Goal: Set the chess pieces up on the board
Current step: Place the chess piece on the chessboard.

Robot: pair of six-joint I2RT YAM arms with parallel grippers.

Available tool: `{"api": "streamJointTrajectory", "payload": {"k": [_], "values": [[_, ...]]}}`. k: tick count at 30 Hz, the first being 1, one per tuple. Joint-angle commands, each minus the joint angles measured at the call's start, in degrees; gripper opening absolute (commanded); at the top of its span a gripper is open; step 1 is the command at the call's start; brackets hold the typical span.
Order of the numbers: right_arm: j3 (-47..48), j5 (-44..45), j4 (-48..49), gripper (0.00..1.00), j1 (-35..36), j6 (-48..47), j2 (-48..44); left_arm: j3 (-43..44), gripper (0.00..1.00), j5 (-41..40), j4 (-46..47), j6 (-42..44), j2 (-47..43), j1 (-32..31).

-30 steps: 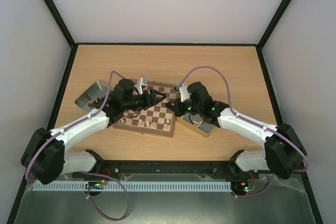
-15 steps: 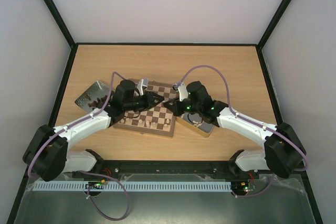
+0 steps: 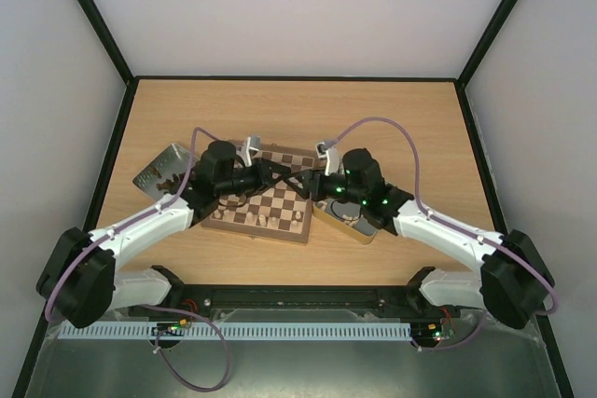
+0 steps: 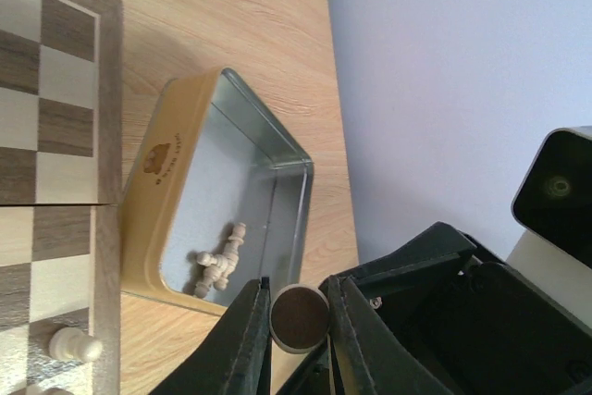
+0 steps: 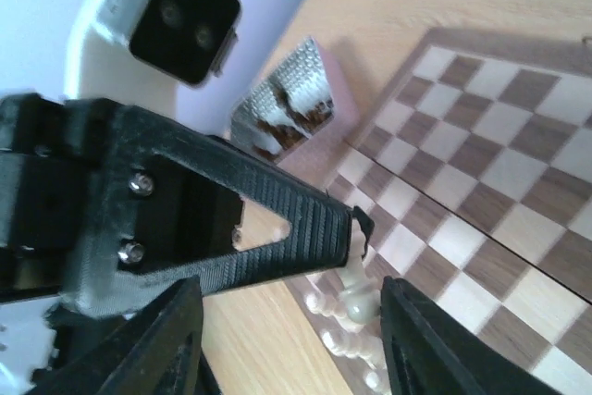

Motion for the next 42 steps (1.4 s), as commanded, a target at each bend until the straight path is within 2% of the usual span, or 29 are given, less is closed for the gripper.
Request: {"api": "streamJointTrajectory", "payload": {"k": [1, 3, 7, 12, 23, 29, 33, 35, 39, 42], "values": [[-6.7, 0.15, 23.3, 0.54, 0.37, 18.68, -4.73, -0.14, 0.17, 1.25, 1.56, -3.73, -2.22, -0.04], [-8.61, 2.31, 28.03, 0.56, 0.37, 23.72, -5.22, -0.4, 0.17, 2.08, 3.24, -5.94, -2.7, 0.15], [-9.95, 6.33, 30.17, 0.57, 0.33, 29.22, -5.43, -1.23, 0.17, 3.25, 7.92, -11.68, -3.54, 0.42], [-11.5, 9.04, 31.27, 0.56, 0.37, 31.37, -6.06, -3.11, 0.17, 3.98, 13.24, -17.87, -4.62, 0.6], [-14.21, 2.25, 43.55, 0.46, 0.37, 37.73, -2.24, -5.14, 0.17, 2.68, 18.95, -24.27, -5.13, 1.28], [-13.7, 1.77, 43.3, 0.49, 0.37, 38.28, -1.31, -5.53, 0.18, 2.91, 21.76, -26.1, -4.3, 1.29], [-13.25, 1.27, 43.4, 0.41, 0.36, 38.44, -0.77, -5.89, 0.18, 2.93, 22.43, -26.66, -3.68, 1.31], [-13.21, 1.23, 43.12, 0.4, 0.37, 38.52, -0.38, -6.22, 0.18, 3.01, 23.91, -27.32, -3.4, 1.32], [-13.09, 2.52, 39.98, 0.52, 0.37, 37.17, -0.37, -6.11, 0.18, 3.19, 24.69, -27.68, -3.45, 1.41], [-12.35, 3.23, 37.75, 0.5, 0.36, 36.01, -0.61, -6.19, 0.18, 3.11, 24.42, -27.47, -3.69, 1.52]]}}
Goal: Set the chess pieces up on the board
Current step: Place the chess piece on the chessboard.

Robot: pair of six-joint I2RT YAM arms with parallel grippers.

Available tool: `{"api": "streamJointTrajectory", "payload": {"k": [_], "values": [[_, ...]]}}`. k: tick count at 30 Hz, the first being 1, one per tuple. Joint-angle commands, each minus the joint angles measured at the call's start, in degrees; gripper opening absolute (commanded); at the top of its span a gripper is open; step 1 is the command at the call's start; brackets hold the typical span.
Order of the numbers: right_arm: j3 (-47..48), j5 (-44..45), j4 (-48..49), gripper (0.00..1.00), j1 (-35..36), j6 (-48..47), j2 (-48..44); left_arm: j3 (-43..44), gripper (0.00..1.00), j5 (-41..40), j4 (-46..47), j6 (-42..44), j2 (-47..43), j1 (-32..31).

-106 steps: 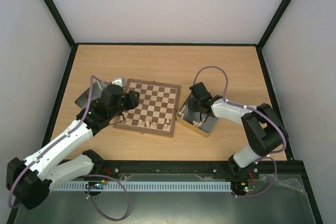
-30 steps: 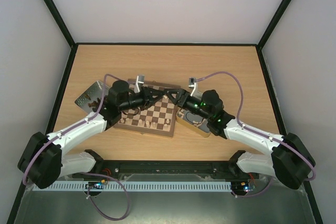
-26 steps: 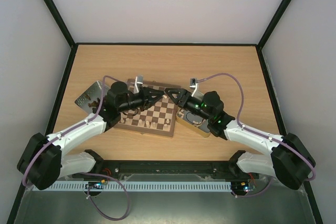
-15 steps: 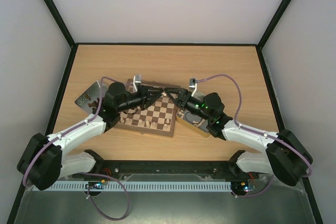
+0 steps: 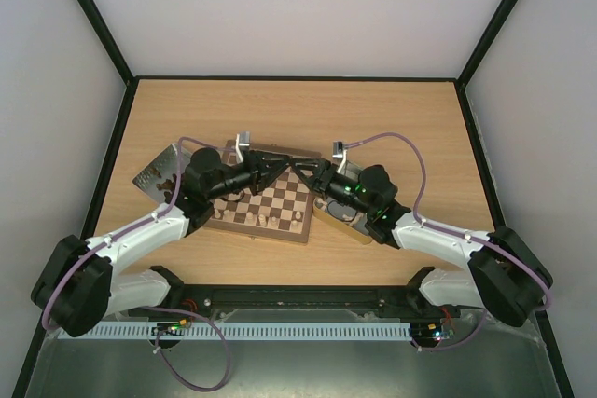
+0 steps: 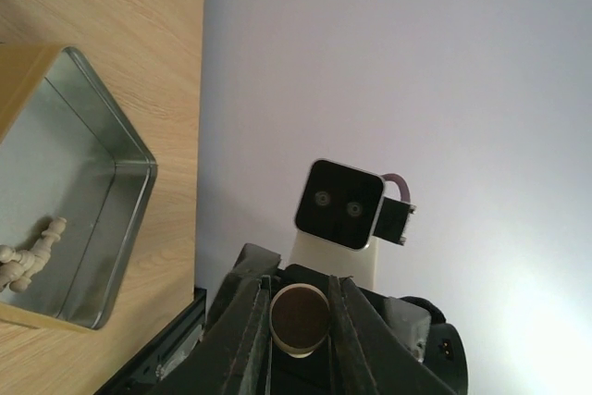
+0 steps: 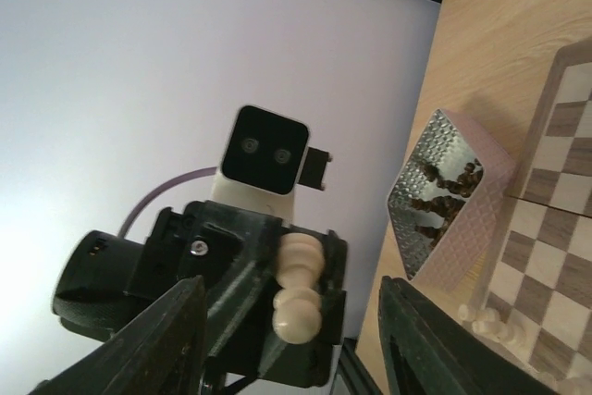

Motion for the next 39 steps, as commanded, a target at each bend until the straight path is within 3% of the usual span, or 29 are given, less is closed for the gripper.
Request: {"api": "streamJointTrajectory", "payload": {"k": [1, 6, 17, 21, 25, 28, 31, 39], "values": [[1.34, 0.41, -1.71, 0.46, 0.35, -1.85, -0.04, -0.46, 0.18, 0.4, 2.56, -0.28, -0.11, 0.45], [0.65, 0.21, 0.55, 0.24, 0.33, -0.74, -0.26, -0.88, 0.18, 0.29, 2.13, -0.12, 0.13, 0.73], [2.33, -2.42, -0.1, 0.13, 0.43, 1.37, 1.31, -1.38, 0.2, 0.2, 1.93, 0.29, 0.83, 0.82], [3.43, -2.64, -4.72, 0.04, 0.44, 0.23, 0.28, -0.85, 0.29, 0.02, -0.18, 2.25, 1.2, 0.74], [8.63, 1.87, -24.98, 0.02, 0.44, -8.87, -0.61, -0.33, 0.44, -2.63, -8.62, 8.58, -0.09, 0.99], [15.41, 7.07, -45.1, 0.02, 0.44, -18.16, 1.67, 0.16, 0.54, -9.1, -21.69, 17.16, -2.5, 1.75], [22.25, 10.2, -62.44, 0.02, 0.44, -27.57, 7.07, 0.41, 0.57, -18.63, -34.18, 24.63, -6.17, 2.91], [40.71, 18.85, -88.38, 0.02, 2.39, -44.18, 22.28, 4.3, 0.61, -33.88, -49.49, 36.62, -15.62, 6.65]]}}
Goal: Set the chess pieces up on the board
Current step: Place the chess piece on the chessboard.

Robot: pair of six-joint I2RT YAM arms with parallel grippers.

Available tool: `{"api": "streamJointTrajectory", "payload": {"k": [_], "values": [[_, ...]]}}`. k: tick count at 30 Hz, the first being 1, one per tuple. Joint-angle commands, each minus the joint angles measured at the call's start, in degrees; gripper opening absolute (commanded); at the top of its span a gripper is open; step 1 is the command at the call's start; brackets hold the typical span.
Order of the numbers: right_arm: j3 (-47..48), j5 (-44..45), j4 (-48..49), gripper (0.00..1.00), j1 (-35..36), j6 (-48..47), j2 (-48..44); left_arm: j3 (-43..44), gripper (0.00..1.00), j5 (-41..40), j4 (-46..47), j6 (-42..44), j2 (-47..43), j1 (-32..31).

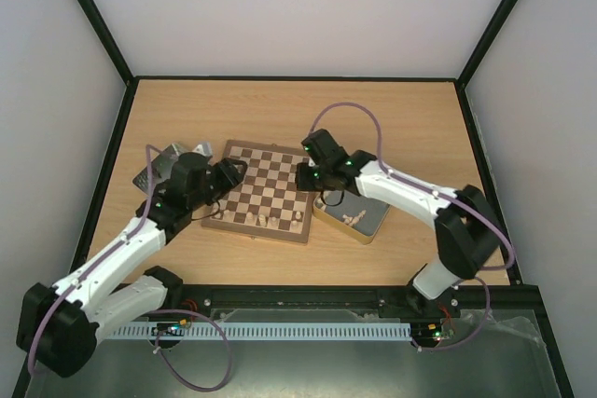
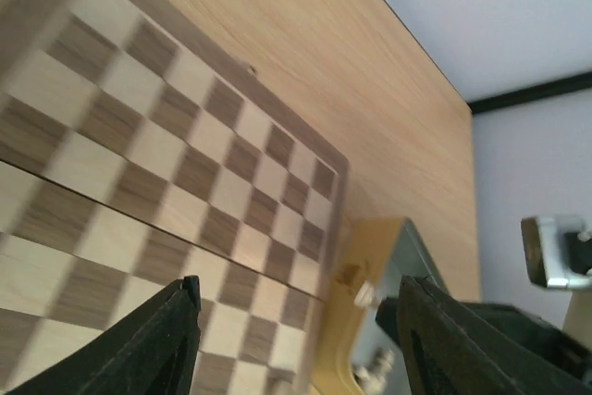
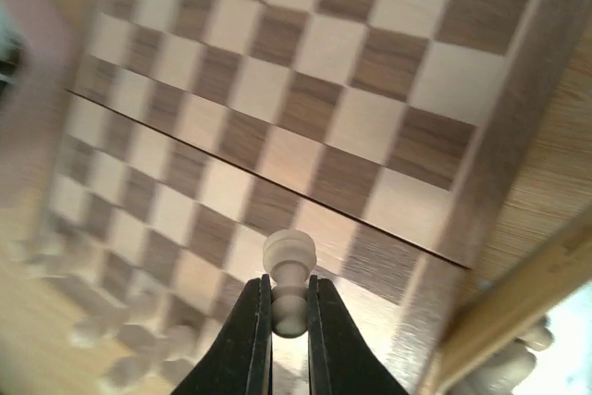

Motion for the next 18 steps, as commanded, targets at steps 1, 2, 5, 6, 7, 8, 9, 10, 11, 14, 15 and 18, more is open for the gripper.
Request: {"api": "streamJointTrajectory", "payload": {"k": [1, 2, 5, 6, 7, 8, 9, 10, 11, 14, 15, 18], "values": [[10.93, 8.3, -22.61, 0.02, 2.48, -12.33, 7.51, 4.62, 0.61, -12.08, -11.78, 10.52, -3.58, 1.21], [13.11, 9.55, -24.78, 0.02, 3.61, -13.56, 9.2, 5.36, 0.61, -13.48, -12.92, 11.64, -4.23, 1.4], [17.91, 11.97, -29.65, 0.02, 5.61, -15.21, 13.19, 7.52, 0.61, -16.88, -15.82, 14.78, -6.02, 1.89], [19.24, 11.95, -30.9, 0.02, 5.93, -15.5, 14.42, 8.16, 0.61, -17.81, -16.61, 15.68, -6.69, 2.01], [20.52, 11.87, -32.03, 0.02, 6.17, -15.65, 15.54, 8.78, 0.61, -18.66, -17.24, 16.54, -7.38, 2.12], [21.5, 11.96, -33.22, 0.02, 6.52, -15.75, 16.55, 9.27, 0.62, -19.37, -17.71, 17.31, -7.98, 2.27], [22.54, 11.98, -34.16, 0.02, 6.97, -15.93, 17.5, 9.55, 0.62, -20.05, -18.16, 17.99, -8.7, 2.34], [23.45, 12.0, -34.9, 0.03, 7.44, -16.15, 18.26, 9.84, 0.62, -20.57, -18.49, 18.67, -9.33, 2.52], [24.46, 11.94, -36.24, 0.02, 7.9, -16.23, 19.2, 10.13, 0.62, -21.05, -18.84, 19.13, -9.95, 2.66], [27.15, 11.88, -38.3, 0.02, 9.77, -16.17, 21.63, 10.15, 0.64, -21.61, -18.62, 20.26, -11.46, 2.99], [27.44, 11.78, -38.44, 0.02, 10.34, -15.98, 22.17, 9.95, 0.64, -21.61, -18.33, 20.51, -11.72, 3.08], [27.62, 11.29, -38.54, 0.02, 11.27, -15.52, 23.55, 9.42, 0.64, -21.23, -17.5, 20.93, -11.54, 3.34]]}}
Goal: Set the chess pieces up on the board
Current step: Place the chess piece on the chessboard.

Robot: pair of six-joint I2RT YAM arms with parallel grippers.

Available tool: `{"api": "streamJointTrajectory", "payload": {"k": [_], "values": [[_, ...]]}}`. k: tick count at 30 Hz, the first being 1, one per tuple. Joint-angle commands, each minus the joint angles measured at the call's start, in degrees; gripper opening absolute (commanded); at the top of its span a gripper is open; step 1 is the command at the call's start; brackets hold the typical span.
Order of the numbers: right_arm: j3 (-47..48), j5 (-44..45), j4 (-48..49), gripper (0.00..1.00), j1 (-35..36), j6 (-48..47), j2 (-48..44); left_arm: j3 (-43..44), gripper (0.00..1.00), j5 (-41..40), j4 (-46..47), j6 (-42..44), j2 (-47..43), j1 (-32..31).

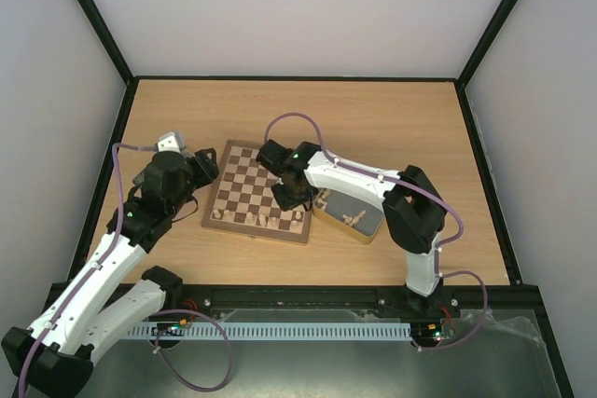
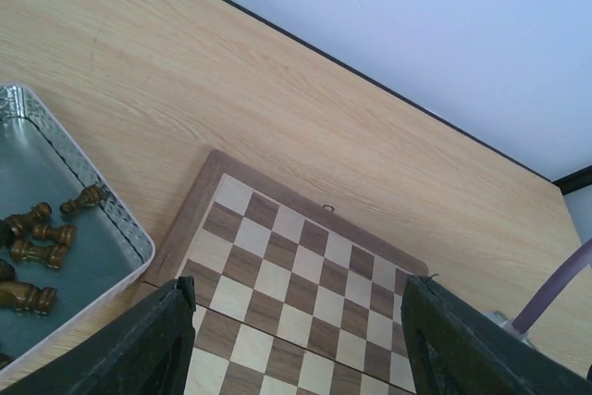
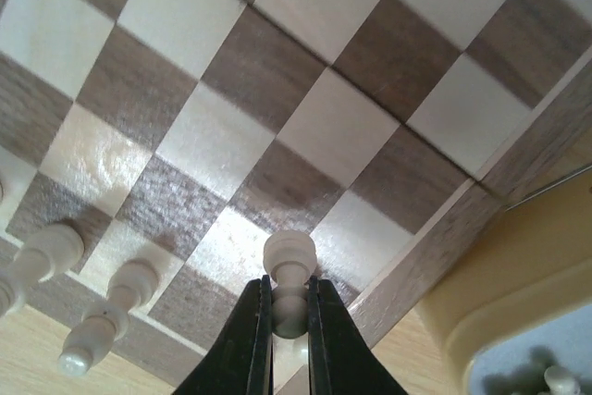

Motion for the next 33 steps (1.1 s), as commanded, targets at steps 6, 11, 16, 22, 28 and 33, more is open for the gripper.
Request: {"api": "streamJointTrajectory", "payload": {"k": [6, 11, 16, 22, 28, 33], "values": [[3.11, 0.31, -5.6, 0.03, 3.27, -0.64, 3.85, 0.2, 0.64, -0.01, 1.2, 2.42, 0.05, 1.1], [3.19, 0.19, -5.39, 0.03, 3.66, -0.63, 4.91, 0.17, 0.64, 0.69, 1.72, 2.49, 0.58, 1.36], [3.33, 0.09, -5.02, 0.09, 3.84, -0.61, 5.45, -0.16, 0.64, 0.94, 1.71, 2.47, 0.68, 1.57], [3.42, 0.19, -4.0, 0.24, 3.81, -0.54, 4.78, -0.18, 0.64, 1.31, 1.84, 2.3, 0.92, 1.9], [5.26, 3.59, -2.74, 0.26, 3.79, 1.58, 2.79, 0.19, 0.64, 1.42, 1.65, 2.25, 1.22, 1.93], [3.26, 13.03, 2.08, 0.27, 2.68, 6.66, -3.07, 0.55, 0.64, 4.76, 2.6, 4.04, 1.16, 2.08]]}}
